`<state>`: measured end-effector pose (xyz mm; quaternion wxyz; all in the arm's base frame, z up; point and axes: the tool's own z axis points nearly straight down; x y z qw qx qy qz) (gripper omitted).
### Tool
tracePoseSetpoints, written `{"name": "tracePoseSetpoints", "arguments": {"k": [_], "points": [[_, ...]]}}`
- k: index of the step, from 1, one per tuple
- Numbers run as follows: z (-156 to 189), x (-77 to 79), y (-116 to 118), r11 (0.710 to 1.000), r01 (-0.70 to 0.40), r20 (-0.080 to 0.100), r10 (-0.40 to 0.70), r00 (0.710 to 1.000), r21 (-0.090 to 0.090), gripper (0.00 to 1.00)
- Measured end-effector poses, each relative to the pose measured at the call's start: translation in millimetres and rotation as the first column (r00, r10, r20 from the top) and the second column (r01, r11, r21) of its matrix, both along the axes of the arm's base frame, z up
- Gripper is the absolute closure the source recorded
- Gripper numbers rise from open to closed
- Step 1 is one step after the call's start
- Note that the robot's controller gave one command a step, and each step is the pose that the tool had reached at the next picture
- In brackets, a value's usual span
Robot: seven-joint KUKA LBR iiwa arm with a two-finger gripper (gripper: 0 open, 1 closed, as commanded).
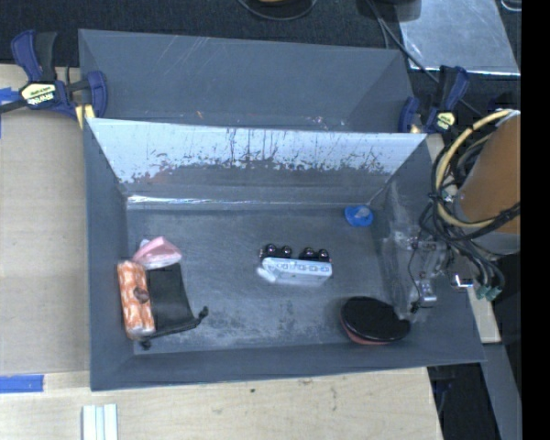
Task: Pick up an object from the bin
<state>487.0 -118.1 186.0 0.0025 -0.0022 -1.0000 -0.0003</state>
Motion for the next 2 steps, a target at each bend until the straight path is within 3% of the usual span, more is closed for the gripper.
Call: {"name": "tracePoseSetpoints", "arguments": {"k": [1, 2], "points": [[4.5, 1.7, 0.6, 1.000, -0.004, 0.008, 0.004, 1.000, -0.002, 0.00], [-68.0, -0.6, 19.2, 0.993, -0.115, 0.007, 0.115, 0.993, -0.002, 0.00]]}}
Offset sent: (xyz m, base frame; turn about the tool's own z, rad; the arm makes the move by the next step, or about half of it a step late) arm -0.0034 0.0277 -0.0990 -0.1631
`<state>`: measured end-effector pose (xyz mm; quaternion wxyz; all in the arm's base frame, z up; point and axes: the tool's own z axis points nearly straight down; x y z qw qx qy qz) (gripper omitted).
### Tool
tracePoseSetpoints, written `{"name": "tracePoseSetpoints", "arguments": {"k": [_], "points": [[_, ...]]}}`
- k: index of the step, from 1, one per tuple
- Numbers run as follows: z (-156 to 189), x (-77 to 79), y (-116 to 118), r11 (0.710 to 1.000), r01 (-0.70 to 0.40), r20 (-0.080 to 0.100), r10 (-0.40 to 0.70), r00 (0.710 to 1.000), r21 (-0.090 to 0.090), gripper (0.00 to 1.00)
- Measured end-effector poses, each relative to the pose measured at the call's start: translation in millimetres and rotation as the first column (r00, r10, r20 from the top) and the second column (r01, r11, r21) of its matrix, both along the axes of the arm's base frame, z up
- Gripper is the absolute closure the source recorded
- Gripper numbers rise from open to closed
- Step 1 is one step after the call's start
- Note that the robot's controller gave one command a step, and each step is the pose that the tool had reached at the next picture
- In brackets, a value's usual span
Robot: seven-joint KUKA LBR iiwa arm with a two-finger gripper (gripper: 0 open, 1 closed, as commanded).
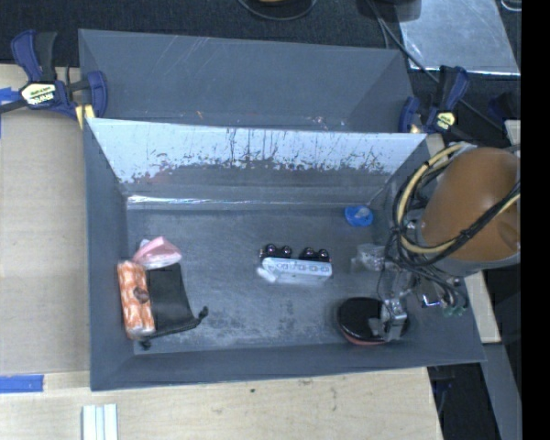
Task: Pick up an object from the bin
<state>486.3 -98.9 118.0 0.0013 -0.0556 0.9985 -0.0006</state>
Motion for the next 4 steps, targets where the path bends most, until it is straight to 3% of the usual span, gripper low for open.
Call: {"name": "tracePoseSetpoints", "arguments": {"k": [1, 2, 3, 4], "points": [[-46.1, 3.1, 28.6, 0.995, 0.104, -0.015, -0.104, 0.994, 0.000, 0.00], [-48.2, -1.8, 18.9, 0.985, -0.170, -0.001, 0.170, 0.985, -0.001, 1.00], [-48.2, -1.8, 18.9, 0.985, -0.171, -0.001, 0.171, 0.985, -0.001, 1.00], [-47.9, 63.9, 20.9, 0.967, -0.255, 0.005, 0.255, 0.967, -0.003, 1.00]]}}
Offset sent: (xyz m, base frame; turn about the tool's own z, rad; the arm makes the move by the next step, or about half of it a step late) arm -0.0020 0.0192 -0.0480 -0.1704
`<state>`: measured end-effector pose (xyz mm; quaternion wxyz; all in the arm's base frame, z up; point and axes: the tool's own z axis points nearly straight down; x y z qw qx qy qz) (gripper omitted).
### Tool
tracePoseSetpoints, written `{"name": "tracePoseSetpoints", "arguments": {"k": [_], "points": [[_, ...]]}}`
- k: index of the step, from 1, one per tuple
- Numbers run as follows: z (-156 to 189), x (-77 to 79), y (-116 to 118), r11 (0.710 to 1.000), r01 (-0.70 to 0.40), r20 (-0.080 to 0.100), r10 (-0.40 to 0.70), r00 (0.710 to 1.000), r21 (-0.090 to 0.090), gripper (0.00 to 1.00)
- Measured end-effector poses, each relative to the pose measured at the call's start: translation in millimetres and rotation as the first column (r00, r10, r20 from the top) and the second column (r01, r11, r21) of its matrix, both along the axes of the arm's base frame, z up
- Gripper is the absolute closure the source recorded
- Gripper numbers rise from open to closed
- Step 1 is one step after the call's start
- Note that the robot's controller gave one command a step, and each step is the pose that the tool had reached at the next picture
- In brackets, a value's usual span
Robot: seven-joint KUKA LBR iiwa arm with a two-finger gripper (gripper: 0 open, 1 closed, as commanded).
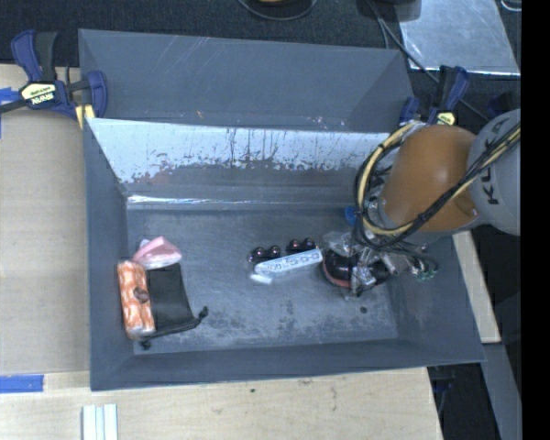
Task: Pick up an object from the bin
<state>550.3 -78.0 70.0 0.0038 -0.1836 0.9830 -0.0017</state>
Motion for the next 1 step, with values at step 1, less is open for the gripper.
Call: {"name": "tracePoseSetpoints", "arguments": {"k": [1], "points": [[-0.1, -1.6, 43.4, 0.996, 0.091, -0.005, -0.091, 0.996, 0.001, 1.00]]}}
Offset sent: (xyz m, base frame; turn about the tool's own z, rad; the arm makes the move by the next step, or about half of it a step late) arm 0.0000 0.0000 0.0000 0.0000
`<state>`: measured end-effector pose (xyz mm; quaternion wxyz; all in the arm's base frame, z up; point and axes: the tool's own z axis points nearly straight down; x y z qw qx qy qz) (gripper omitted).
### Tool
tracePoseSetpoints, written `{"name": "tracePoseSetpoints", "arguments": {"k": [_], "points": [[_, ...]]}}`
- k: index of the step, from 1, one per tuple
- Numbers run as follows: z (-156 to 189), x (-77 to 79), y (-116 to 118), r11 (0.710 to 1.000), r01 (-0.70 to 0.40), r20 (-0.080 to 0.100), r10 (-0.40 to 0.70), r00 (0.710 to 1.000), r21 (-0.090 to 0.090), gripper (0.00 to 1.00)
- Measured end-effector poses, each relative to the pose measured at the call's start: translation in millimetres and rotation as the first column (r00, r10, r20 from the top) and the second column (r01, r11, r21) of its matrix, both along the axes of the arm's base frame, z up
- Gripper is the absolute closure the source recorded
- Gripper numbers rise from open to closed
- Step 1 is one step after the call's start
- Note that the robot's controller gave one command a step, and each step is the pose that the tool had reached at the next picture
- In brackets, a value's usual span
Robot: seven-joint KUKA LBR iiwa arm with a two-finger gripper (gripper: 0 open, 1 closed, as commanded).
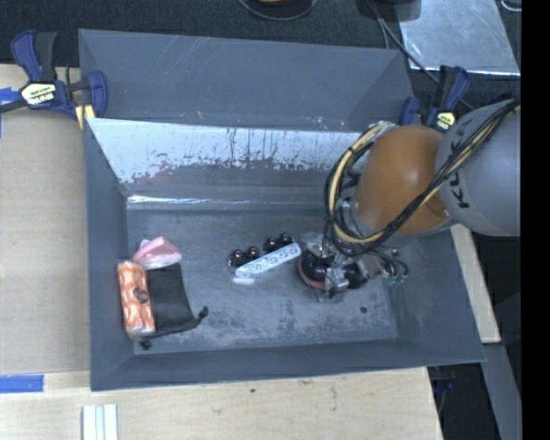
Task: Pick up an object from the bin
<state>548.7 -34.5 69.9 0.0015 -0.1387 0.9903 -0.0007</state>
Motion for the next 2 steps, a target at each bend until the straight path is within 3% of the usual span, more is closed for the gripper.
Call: {"name": "tracePoseSetpoints", "arguments": {"k": [1, 2], "points": [[0.0, 0.0, 0.0, 1.000, 0.000, 0.000, 0.000, 1.000, 0.000, 1.00], [154.1, 2.9, 20.3, 0.998, 0.069, 0.003, -0.069, 0.998, 0.001, 1.00]]}}
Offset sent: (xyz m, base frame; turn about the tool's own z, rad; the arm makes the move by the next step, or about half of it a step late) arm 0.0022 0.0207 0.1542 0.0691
